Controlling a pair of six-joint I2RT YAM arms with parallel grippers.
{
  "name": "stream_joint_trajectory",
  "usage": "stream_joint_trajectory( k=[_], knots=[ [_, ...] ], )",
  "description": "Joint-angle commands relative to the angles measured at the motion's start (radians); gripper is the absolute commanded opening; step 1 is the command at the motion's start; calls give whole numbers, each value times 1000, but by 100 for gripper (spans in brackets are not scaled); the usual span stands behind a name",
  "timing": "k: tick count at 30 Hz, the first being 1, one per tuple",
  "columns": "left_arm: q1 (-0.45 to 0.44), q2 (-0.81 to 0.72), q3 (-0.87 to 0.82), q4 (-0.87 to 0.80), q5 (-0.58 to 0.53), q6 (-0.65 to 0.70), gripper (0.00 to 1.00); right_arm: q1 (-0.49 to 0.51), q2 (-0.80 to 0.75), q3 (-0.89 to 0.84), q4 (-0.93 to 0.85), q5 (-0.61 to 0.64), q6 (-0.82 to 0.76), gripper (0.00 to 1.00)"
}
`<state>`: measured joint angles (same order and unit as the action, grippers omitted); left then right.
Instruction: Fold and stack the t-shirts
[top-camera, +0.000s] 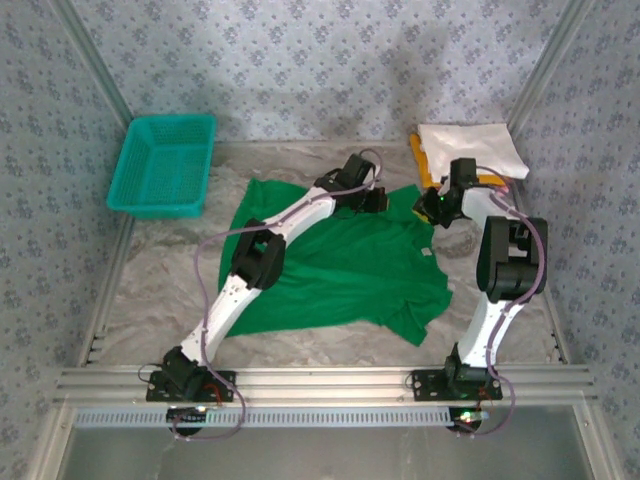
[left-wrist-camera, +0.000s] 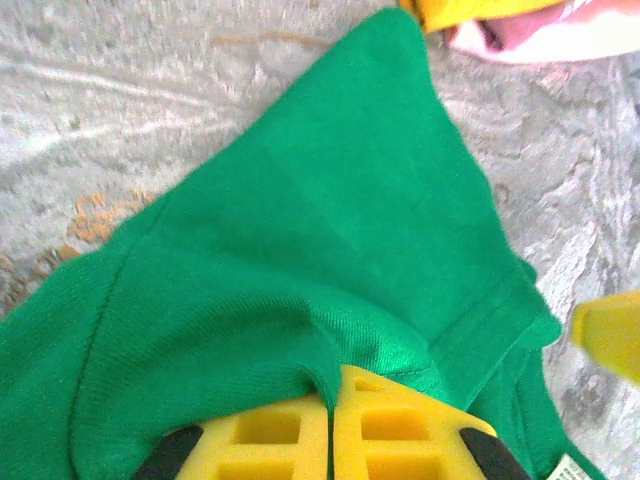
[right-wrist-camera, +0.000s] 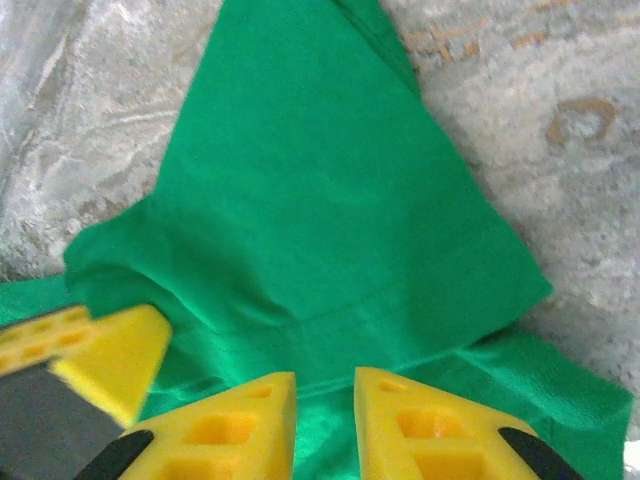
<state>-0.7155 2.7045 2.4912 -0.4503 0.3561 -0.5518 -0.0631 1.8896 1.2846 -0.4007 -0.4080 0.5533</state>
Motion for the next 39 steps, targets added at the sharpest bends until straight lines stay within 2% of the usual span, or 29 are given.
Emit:
stream_joint_trajectory(
  k=[1, 5, 9, 14, 16, 17, 22, 25, 30, 35, 39],
  knots=[
    [32, 21, 90, 15, 16, -37, 7, -10, -63, -54, 28, -2, 27, 25],
    [62, 77, 216, 19, 39, -87, 5, -33, -93, -84, 66, -5, 30, 30],
    [69, 88, 255, -9, 56, -84, 3, -71, -102, -108, 144, -153, 100, 33],
    [60, 68, 252, -31, 81, -68, 1, -51, -119, -128, 307, -313, 267, 57],
    [53, 60, 250, -30, 100, -61, 1, -47, -118, -151, 386, -335, 362, 59],
    [48, 56, 250, -32, 107, -55, 0, -45, -119, -160, 416, -327, 402, 65],
    [29, 22, 224, -58, 95, -22, 0, -34, -111, -176, 511, -267, 537, 70],
    [29, 13, 207, -48, 92, -29, 0, -36, -65, -170, 537, -276, 617, 72],
    [38, -5, 211, -33, 79, -50, 0, 13, 2, -212, 706, -286, 739, 72],
    [46, -33, 225, -11, 77, -78, 0, 36, 64, -276, 999, -276, 913, 72],
    [54, -46, 234, 3, 95, -130, 0, 54, 83, -266, 998, -261, 916, 71]
  ],
)
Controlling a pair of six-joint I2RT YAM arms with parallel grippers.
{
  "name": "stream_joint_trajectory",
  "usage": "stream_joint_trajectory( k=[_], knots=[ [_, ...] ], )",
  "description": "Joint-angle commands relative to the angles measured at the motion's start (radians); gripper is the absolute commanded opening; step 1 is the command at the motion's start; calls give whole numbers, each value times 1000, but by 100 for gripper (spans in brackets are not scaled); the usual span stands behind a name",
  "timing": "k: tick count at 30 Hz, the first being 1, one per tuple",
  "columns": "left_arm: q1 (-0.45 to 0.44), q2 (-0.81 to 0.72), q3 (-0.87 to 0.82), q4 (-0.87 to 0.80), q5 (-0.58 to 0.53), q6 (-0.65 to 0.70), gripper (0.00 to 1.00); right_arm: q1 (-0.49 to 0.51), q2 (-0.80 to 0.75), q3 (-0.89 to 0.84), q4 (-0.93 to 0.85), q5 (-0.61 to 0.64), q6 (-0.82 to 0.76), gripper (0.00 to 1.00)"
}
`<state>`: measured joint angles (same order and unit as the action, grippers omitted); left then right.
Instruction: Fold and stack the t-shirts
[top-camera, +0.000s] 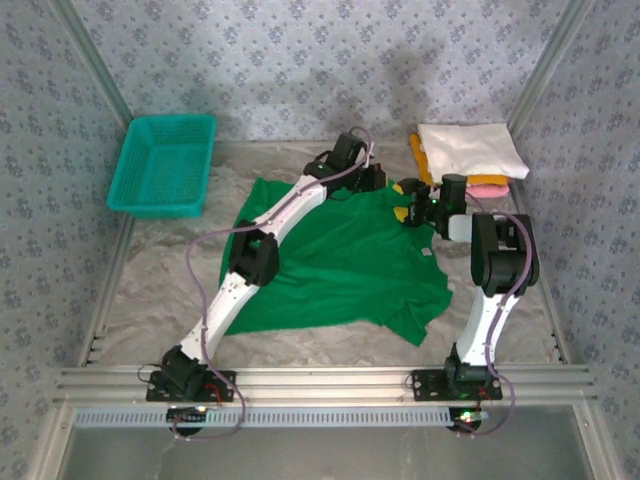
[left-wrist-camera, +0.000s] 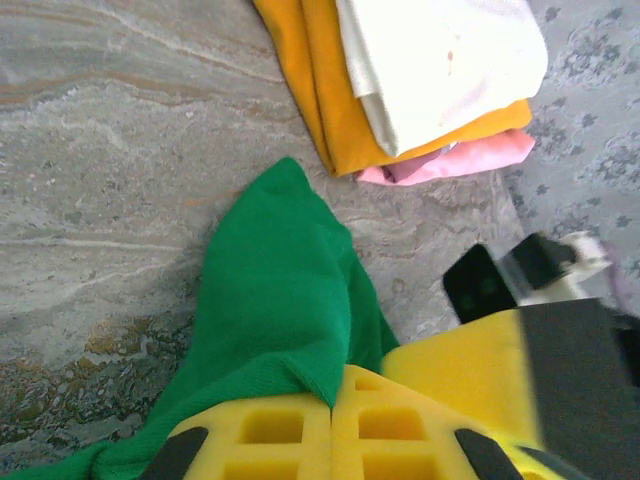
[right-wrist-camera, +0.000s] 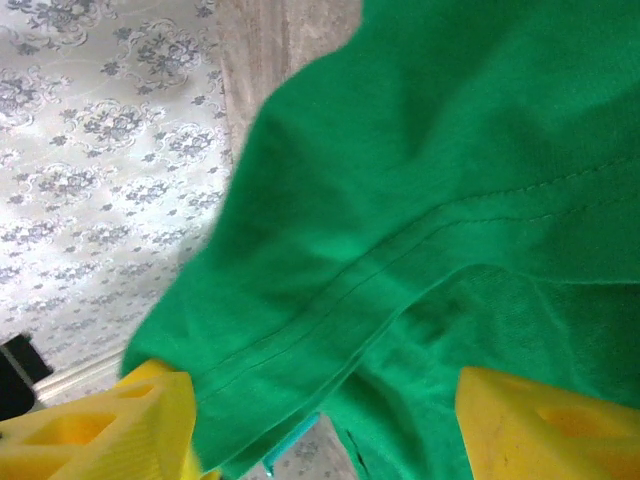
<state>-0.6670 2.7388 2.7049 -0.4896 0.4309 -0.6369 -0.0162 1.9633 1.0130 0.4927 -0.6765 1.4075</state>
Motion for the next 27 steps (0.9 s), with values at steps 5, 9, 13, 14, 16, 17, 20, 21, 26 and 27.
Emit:
stream_joint_trajectory(
  k=[5, 9, 13, 14, 16, 17, 20, 21, 26, 27],
  knots=[
    [7, -94, 38, 58, 25, -83, 0, 24, 15, -19, 162, 43, 92, 71],
    [5, -107, 40, 54, 25, -86, 0, 21, 32, -43, 245, 95, 125, 70],
    [6, -107, 39, 49, 20, -88, 0, 34, 48, -89, 352, 156, 175, 70],
    [7, -106, 38, 47, 22, -89, 0, 42, 47, -100, 356, 166, 182, 70],
    [5, -106, 38, 42, 19, -82, 0, 61, 42, -126, 372, 188, 186, 70],
    [5, -105, 38, 40, 15, -84, 0, 70, 37, -139, 375, 203, 186, 71],
    [3, -103, 38, 46, 21, -87, 0, 74, 34, -167, 381, 239, 188, 71],
    [4, -102, 38, 48, 22, -87, 0, 74, 38, -175, 396, 253, 195, 71],
    [3, -107, 38, 35, 29, -79, 0, 66, 87, -157, 455, 312, 187, 66],
    [3, -108, 38, 32, 29, -75, 0, 65, 102, -146, 469, 321, 185, 64]
  ],
)
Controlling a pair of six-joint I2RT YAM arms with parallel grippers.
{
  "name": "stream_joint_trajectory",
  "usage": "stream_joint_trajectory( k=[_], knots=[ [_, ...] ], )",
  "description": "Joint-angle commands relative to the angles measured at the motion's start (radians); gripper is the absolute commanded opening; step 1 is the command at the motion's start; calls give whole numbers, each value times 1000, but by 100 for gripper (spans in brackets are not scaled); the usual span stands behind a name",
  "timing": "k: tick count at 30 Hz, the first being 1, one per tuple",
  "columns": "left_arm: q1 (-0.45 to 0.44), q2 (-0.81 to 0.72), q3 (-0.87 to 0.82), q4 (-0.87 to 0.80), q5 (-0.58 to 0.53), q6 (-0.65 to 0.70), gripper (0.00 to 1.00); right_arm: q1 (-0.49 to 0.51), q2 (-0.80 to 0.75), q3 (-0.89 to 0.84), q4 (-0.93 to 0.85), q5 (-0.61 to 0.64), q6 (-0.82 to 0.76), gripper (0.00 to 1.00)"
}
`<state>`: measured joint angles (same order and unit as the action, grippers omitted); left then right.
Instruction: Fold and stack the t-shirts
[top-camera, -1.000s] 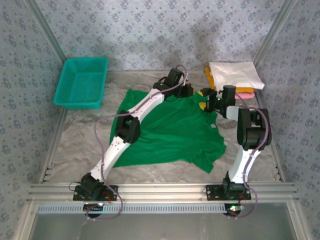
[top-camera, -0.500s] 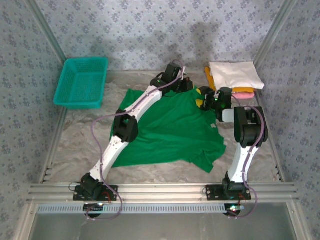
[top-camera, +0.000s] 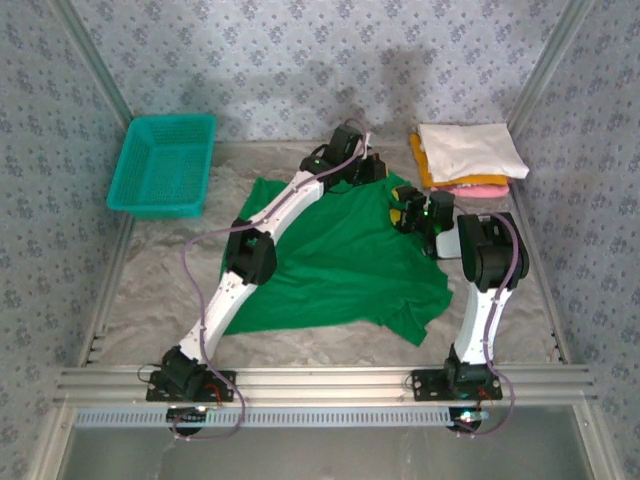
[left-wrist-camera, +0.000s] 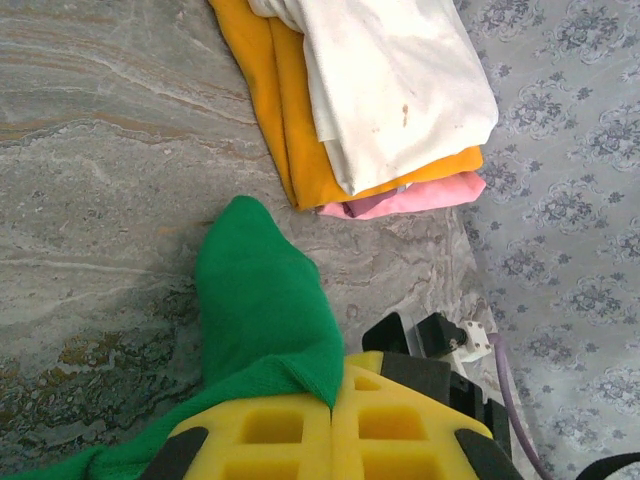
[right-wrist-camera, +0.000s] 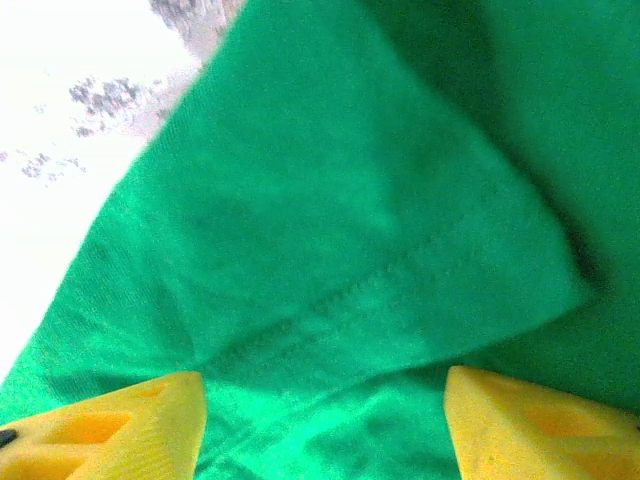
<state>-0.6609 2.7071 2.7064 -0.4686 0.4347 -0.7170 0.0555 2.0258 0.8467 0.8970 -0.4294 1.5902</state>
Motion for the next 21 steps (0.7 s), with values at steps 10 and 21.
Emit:
stream_joint_trajectory(
  k=[10, 21],
  knots=[
    [-7, -72, 32, -7, 28, 16, 0, -19, 35, 47, 23, 122, -18, 28],
    [-9, -69, 30, -26, 21, 40, 0, -50, -84, 22, -129, 124, -104, 8]
  ],
)
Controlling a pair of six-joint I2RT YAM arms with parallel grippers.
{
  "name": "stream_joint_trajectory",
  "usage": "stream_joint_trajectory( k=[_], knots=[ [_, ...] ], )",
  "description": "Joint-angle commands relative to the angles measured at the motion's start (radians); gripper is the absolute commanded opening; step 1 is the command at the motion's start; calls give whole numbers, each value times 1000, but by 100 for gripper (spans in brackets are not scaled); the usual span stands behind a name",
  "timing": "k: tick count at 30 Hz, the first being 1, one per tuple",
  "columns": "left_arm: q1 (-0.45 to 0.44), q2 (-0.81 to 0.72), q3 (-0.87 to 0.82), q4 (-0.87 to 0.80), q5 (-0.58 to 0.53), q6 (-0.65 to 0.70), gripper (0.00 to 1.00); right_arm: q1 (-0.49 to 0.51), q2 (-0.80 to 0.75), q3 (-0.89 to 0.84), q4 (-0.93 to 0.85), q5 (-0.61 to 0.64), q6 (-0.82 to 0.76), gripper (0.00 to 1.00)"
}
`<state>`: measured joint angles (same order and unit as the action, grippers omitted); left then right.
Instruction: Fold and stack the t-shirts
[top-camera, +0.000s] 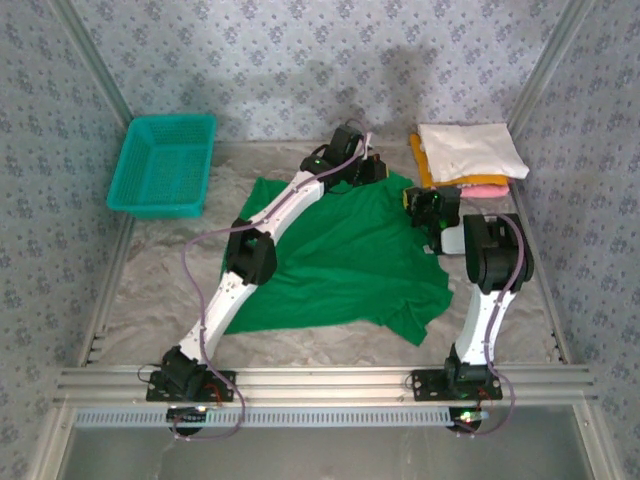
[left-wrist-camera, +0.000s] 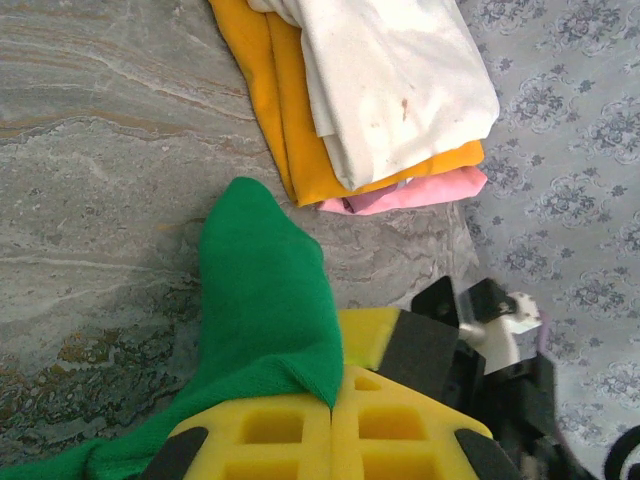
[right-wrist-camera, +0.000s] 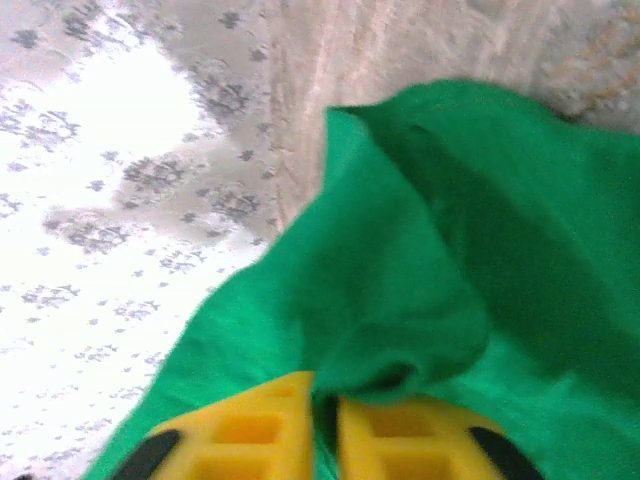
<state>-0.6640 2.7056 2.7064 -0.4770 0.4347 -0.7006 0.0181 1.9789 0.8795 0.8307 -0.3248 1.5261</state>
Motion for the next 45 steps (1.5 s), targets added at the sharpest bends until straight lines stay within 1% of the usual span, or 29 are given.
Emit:
stream_joint_trajectory(
  k=[1, 2, 4, 5, 10, 14, 16, 17, 18, 19, 20, 21, 22, 24, 26, 27, 28, 29, 30, 31, 32, 34, 36, 38, 40, 42, 45],
  knots=[
    [-6, -67, 29, -20, 19, 25, 0, -17, -42, -6, -81, 16, -50, 4],
    [-6, -68, 30, -21, 18, 27, 0, -20, -47, -2, -98, 14, -59, 2],
    [-6, -70, 30, -23, 15, 30, 0, -28, -48, 3, -113, 7, -68, 2],
    [-5, -71, 30, -22, 15, 32, 0, -31, -45, 3, -108, 5, -66, 0],
    [-5, -76, 30, -26, 9, 48, 0, -45, -46, 12, -107, -19, -95, 0],
    [-3, -81, 31, -43, -1, 66, 0, -55, -48, 71, -206, -84, -174, 0],
    [-3, -82, 31, -54, -5, 77, 0, -60, -51, 72, -207, -92, -189, 0],
    [-3, -83, 31, -58, -5, 83, 6, -62, -52, 75, -210, -95, -198, 0],
    [-3, -85, 31, -62, -6, 89, 18, -67, -54, 80, -221, -102, -213, 0],
    [-3, -89, 30, -71, -8, 97, 33, -70, -57, 83, -230, -104, -225, 0],
    [-2, -94, 31, -83, -4, 110, 53, -75, -59, 83, -231, -106, -233, 0],
    [-1, -105, 30, -109, -8, 136, 79, -80, -61, 86, -227, -116, -248, 0],
    [-2, -124, 26, -152, -34, 173, 85, -87, -67, 87, -236, -125, -259, 0],
    [1, -193, -28, -233, -110, 253, 86, -102, -82, 83, -251, -128, -282, 0],
    [18, -324, -209, -212, -176, 313, 85, -113, -95, 89, -280, -136, -311, 0],
    [38, -427, -385, -122, -207, 323, 82, -120, -101, 95, -297, -144, -325, 0],
    [72, -539, -595, 2, -219, 315, 79, -125, -105, 98, -306, -149, -332, 0],
    [110, -640, -769, 116, -225, 293, 79, -127, -109, 103, -316, -153, -339, 0],
    [158, -734, -954, 222, -242, 262, 82, -134, -111, 110, -326, -157, -347, 0],
    [206, -797, -1071, 262, -258, 258, 84, -142, -111, 118, -331, -164, -354, 0],
    [242, -829, -1118, 237, -266, 280, 84, -149, -109, 129, -341, -173, -361, 0],
    [299, -848, -1144, 109, -306, 362, 84, -155, -100, 161, -361, -194, -375, 0],
    [328, -835, -1151, 39, -350, 428, 84, -152, -85, 210, -396, -227, -399, 0],
    [347, -807, -1150, 12, -387, 460, 84, -141, -71, 256, -433, -255, -412, 0],
    [356, -761, -1139, 31, -396, 479, 86, -131, -72, 273, -429, -257, -405, 0],
    [359, -687, -1075, 15, -406, 488, 90, -124, -75, 296, -444, -266, -409, 0],
    [361, -566, -938, -31, -421, 502, 93, -118, -85, 329, -481, -273, -421, 0]
  ],
)
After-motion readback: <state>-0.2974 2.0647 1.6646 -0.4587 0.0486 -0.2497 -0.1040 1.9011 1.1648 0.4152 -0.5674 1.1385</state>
